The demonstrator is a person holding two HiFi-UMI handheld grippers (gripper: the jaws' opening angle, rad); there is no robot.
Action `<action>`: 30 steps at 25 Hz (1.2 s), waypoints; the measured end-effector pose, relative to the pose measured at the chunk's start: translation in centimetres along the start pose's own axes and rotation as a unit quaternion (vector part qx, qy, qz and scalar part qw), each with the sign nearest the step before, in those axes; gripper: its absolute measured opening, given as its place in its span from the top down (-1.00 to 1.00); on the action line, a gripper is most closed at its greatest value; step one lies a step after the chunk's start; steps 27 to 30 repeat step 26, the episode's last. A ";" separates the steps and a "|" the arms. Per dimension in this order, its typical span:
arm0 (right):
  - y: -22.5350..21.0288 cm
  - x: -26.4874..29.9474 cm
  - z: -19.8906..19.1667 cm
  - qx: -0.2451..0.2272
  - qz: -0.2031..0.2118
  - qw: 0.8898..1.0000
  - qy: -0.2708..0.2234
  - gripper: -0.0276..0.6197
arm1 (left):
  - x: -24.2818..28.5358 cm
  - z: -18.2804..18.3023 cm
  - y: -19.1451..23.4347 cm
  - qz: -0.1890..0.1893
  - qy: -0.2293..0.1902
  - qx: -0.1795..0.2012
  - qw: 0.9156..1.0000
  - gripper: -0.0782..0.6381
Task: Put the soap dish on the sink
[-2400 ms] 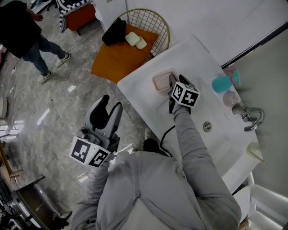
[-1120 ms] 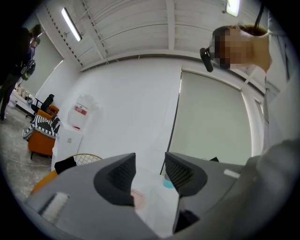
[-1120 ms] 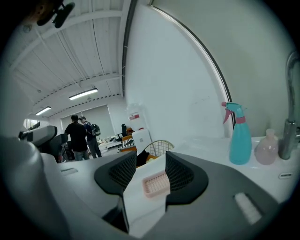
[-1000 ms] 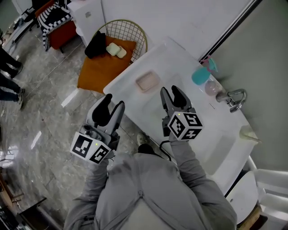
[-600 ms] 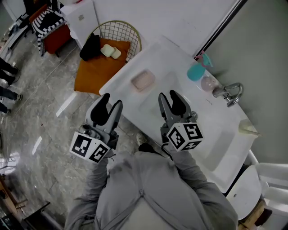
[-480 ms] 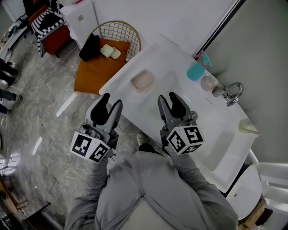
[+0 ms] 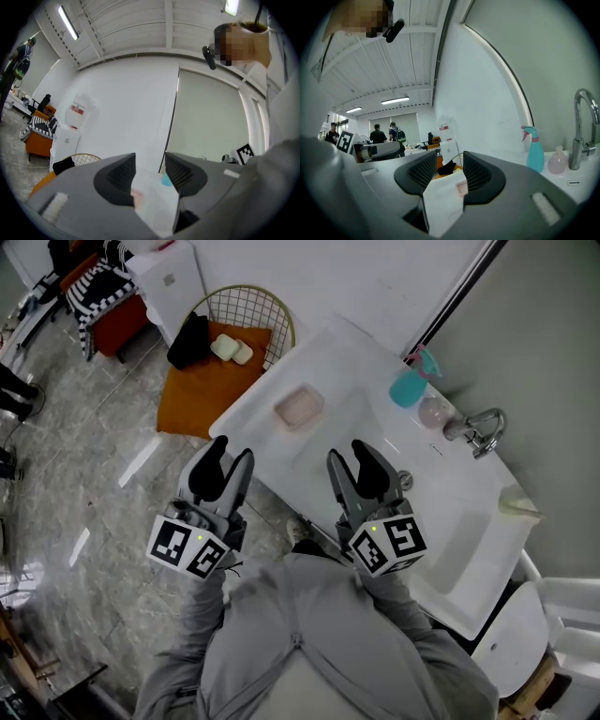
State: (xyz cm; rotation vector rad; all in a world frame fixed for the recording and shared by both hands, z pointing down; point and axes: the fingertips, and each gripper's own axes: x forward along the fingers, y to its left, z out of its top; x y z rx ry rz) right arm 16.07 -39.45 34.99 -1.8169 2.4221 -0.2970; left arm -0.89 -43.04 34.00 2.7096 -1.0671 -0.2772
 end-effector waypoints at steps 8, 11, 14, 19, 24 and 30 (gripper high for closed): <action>0.6 -0.3 0.0 -0.008 -0.007 1.000 -0.003 0.37 | -0.3 0.3 0.3 -0.005 0.000 0.004 1.000 0.19; 0.6 -0.3 0.0 -0.007 -0.012 1.000 -0.003 0.38 | -0.3 0.3 0.3 -0.007 0.001 0.005 1.000 0.19; 0.5 -0.5 -0.2 0.002 -0.015 1.000 -0.002 0.38 | -0.5 0.2 0.2 -0.008 0.002 0.004 1.000 0.19; 0.7 -0.5 -0.6 0.004 -0.014 1.000 0.001 0.38 | -0.6 0.2 0.2 -0.009 0.002 0.004 1.000 0.19; 0.9 -0.3 -0.7 0.004 -0.013 1.000 0.002 0.38 | -0.7 0.1 0.3 -0.008 0.002 0.003 1.000 0.19; 0.9 -0.3 -0.7 0.003 -0.014 1.000 0.002 0.38 | -0.8 0.2 0.4 -0.007 0.001 0.003 1.000 0.19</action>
